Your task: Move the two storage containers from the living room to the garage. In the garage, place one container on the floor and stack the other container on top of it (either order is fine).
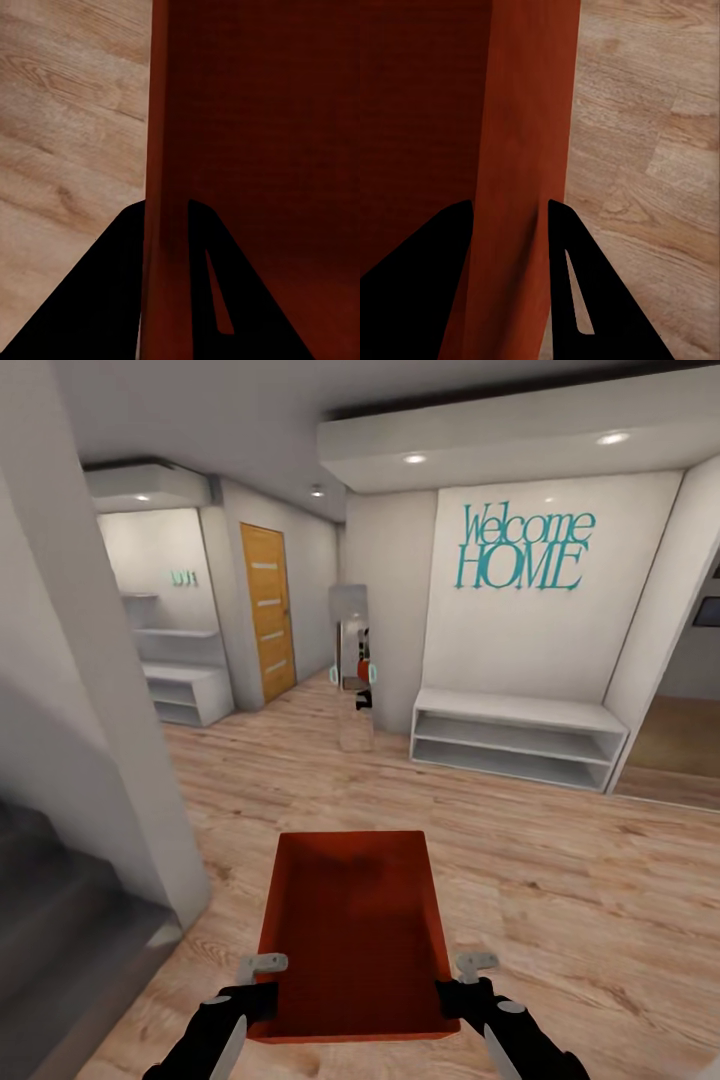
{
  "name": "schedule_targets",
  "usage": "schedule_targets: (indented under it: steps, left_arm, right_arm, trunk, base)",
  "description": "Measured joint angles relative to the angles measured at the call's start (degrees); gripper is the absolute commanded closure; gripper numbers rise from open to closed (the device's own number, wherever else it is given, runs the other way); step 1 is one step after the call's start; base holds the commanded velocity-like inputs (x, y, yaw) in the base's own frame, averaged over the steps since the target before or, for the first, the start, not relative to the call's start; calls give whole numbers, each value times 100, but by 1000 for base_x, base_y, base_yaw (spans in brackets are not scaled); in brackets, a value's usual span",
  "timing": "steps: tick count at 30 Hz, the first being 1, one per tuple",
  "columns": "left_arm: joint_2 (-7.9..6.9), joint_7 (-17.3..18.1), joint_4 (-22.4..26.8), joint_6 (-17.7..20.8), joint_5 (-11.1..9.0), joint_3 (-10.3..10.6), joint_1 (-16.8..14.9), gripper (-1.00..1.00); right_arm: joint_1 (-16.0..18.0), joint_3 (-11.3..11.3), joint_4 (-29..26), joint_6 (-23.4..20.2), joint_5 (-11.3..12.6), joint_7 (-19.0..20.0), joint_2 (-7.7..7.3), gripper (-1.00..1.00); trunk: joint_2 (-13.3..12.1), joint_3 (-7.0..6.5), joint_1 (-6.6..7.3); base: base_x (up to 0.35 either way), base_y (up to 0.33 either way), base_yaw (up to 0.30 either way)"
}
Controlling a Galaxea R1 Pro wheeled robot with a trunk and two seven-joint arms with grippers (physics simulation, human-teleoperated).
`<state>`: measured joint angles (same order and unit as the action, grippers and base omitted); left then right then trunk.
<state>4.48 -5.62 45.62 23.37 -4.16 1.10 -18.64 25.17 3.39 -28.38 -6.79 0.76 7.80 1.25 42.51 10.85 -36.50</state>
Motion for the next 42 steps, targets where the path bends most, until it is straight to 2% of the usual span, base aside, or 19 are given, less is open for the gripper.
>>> schedule_targets:
  steps: [18,42]
  left_arm:
    - [-6,12,-3,-38,0,2,0,100]
    - [-7,10,-5,-37,-4,3,0,100]
  right_arm:
    - [0,5,1,36,2,-10,4,100]
    - [0,8,1,34,8,-13,4,100]
  trunk:
    - [0,-50,0]
    - [0,-53,0]
  base:
    - [329,0,0]
    - [329,0,0]
